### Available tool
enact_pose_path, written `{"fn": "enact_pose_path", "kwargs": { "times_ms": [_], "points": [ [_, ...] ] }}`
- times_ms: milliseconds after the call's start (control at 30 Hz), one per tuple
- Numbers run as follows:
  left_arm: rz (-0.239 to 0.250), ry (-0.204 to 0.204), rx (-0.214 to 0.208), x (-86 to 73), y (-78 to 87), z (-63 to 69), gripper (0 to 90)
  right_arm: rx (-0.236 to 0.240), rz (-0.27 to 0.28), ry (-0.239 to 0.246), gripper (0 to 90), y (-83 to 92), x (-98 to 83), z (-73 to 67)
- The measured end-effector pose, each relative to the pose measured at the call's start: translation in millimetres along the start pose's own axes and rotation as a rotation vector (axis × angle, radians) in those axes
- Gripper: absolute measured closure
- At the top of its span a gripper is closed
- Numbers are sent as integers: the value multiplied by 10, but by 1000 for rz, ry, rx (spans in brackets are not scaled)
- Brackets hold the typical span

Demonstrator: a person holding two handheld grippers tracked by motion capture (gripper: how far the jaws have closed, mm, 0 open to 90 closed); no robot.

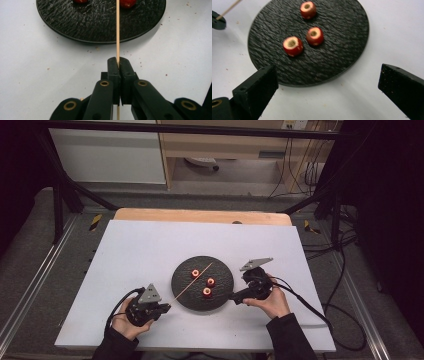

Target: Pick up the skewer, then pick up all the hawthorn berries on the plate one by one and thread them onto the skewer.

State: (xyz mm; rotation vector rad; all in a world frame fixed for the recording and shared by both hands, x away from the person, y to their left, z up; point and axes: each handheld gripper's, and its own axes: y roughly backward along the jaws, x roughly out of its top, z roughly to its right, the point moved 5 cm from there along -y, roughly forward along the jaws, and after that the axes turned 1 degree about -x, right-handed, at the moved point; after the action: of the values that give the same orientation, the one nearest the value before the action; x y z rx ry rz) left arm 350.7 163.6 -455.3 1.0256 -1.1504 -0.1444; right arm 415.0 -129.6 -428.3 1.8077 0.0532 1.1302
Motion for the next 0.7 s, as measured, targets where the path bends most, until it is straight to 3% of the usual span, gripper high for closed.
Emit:
{"fn": "enact_pose_path", "kwargs": {
  "times_ms": [267,400,700],
  "points": [
    [8,9,-11,-49,12,-35,886,37,-17,-4,52,-116,172,-170],
    [9,11,-12,-60,14,-39,887,45,-54,4,76,-205,215,-230],
    [17,16,-9,-53,27,-63,886,91,-112,-29,218,-418,320,-333]
  ]
}}
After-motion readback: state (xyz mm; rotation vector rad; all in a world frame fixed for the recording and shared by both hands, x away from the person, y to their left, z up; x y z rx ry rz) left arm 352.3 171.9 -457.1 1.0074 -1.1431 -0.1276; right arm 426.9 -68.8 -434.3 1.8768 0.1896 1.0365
